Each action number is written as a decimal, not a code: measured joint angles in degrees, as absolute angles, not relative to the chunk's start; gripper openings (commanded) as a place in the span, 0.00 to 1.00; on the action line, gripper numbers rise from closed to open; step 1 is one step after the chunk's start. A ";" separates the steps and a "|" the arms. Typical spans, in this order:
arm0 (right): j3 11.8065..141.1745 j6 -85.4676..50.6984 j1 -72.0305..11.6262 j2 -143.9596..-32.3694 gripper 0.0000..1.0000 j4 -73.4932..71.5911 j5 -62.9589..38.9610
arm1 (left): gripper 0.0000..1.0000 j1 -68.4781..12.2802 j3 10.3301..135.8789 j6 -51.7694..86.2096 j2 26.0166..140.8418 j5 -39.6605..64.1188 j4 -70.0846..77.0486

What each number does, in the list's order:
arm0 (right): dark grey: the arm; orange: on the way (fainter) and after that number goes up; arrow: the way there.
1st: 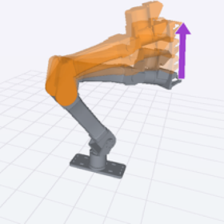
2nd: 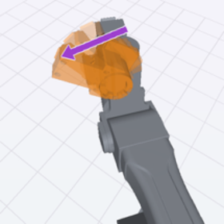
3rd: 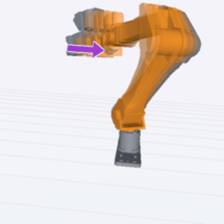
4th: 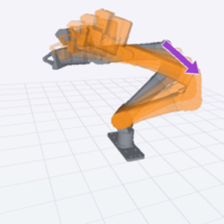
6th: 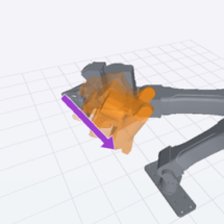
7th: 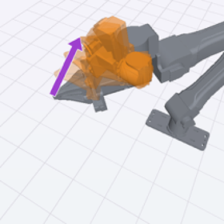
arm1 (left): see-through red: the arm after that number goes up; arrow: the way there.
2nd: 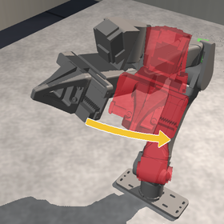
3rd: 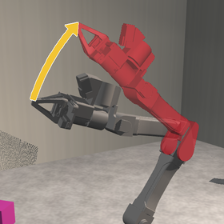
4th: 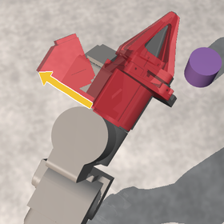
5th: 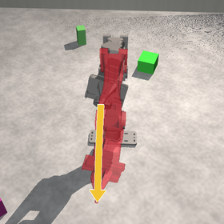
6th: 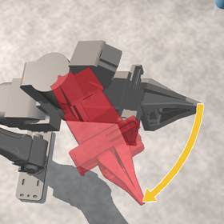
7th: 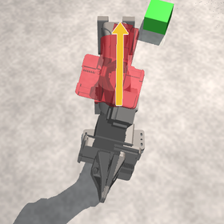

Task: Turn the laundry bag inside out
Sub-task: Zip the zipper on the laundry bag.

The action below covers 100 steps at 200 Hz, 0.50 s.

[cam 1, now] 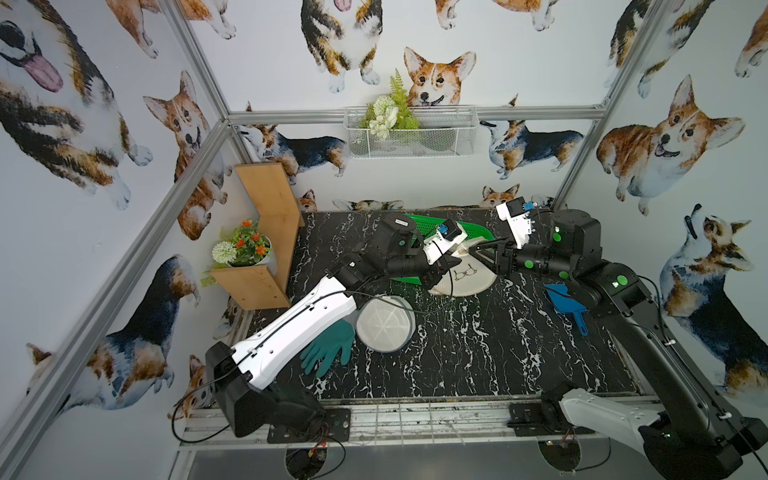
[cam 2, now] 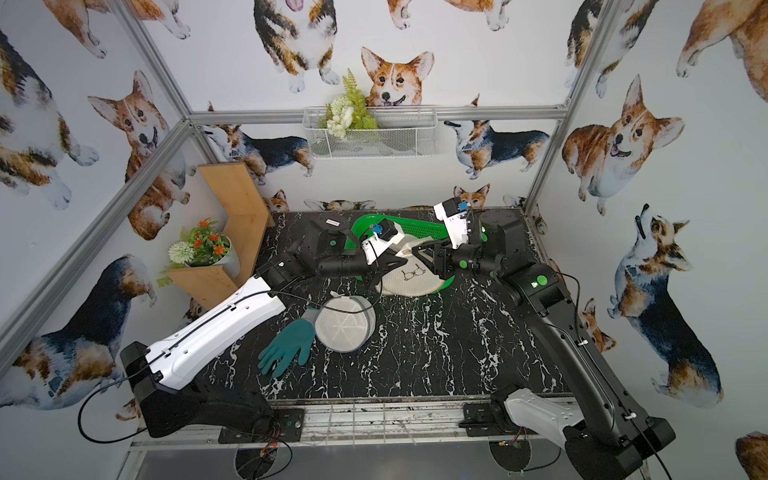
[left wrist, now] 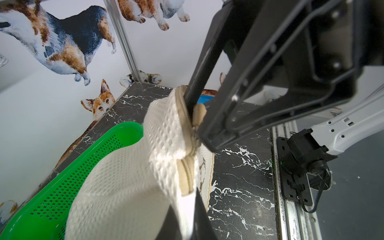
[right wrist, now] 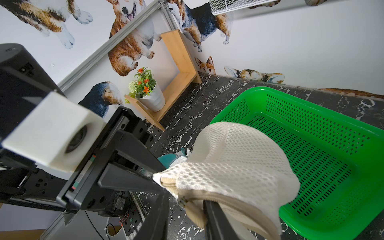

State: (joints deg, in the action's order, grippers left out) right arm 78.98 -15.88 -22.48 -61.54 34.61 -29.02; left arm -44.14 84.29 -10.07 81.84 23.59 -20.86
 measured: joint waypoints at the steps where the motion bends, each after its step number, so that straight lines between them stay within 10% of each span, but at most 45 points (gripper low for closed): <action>1: 78.96 -15.88 -22.48 -61.54 0.27 34.61 -29.02 | 0.00 -44.14 84.29 -10.07 81.84 23.59 -20.86; 100: 78.61 -16.08 -22.35 -61.10 0.00 34.61 -28.34 | 0.00 -44.10 84.23 -9.02 81.84 23.79 -20.82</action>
State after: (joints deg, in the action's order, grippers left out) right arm 78.61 -16.08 -22.35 -61.10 34.61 -28.34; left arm -44.10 84.23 -9.02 81.84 23.79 -20.82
